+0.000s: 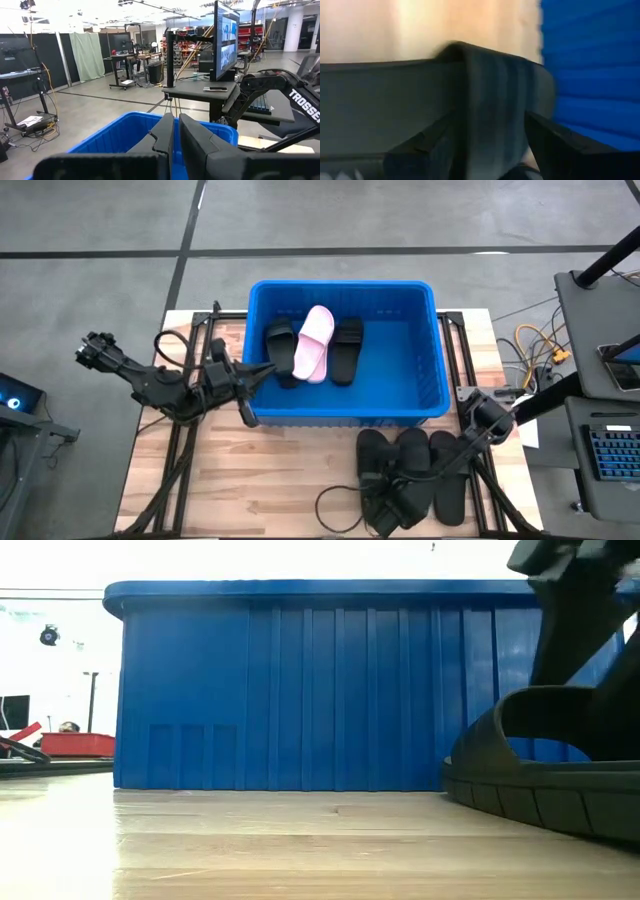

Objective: Pick and place slides into bin
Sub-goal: Put the black slide into the blue container

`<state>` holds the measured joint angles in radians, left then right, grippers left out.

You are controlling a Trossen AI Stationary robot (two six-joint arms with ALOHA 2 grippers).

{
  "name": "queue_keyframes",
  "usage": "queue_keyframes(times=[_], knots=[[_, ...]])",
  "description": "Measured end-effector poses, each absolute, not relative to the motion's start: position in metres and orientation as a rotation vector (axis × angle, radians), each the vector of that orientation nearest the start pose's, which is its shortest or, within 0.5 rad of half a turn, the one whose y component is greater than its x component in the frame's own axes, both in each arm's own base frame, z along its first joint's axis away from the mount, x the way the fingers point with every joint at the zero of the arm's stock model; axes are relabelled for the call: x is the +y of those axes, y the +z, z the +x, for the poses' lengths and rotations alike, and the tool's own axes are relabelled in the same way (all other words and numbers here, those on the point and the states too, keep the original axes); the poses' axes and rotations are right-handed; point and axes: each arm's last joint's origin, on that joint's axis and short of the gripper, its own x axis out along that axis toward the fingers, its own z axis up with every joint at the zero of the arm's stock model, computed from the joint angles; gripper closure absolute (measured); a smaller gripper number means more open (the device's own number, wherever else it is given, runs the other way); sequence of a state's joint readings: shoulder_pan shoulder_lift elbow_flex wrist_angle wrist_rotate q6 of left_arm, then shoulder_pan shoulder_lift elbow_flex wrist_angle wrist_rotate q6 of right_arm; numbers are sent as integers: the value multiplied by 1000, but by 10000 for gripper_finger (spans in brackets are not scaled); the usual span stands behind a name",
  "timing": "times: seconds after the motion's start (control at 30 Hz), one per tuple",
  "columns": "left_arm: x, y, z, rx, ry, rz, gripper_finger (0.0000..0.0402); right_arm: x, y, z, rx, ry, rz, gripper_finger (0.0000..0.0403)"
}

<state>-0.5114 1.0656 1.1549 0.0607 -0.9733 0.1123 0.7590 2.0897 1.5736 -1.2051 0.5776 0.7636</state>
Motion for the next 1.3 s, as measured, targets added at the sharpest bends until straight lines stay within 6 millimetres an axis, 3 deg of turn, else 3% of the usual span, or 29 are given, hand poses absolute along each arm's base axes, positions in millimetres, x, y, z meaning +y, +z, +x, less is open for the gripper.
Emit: queue_keyframes(times=[0.23,0.33,0.47,0.53,0.7,0.87,1.13,1.3], knots=[[-84,428,199,-81,466,12,386,245,154,286,1270,-464,-478,217],[-85,427,200,-80,466,13,386,241,149,290,1327,-452,-456,271],[-85,427,201,-78,466,15,386,239,152,293,1395,-392,-439,373],[-85,427,200,-78,466,14,386,239,163,293,1417,-336,-421,384],[-85,428,200,-80,466,13,386,232,219,299,1396,-189,-248,391],[-85,427,200,-79,466,14,386,211,298,295,1166,-139,-117,392],[-85,427,201,-75,467,29,386,147,403,259,646,-461,-97,393],[-82,434,191,-95,460,38,386,98,427,247,565,-610,-20,394]])
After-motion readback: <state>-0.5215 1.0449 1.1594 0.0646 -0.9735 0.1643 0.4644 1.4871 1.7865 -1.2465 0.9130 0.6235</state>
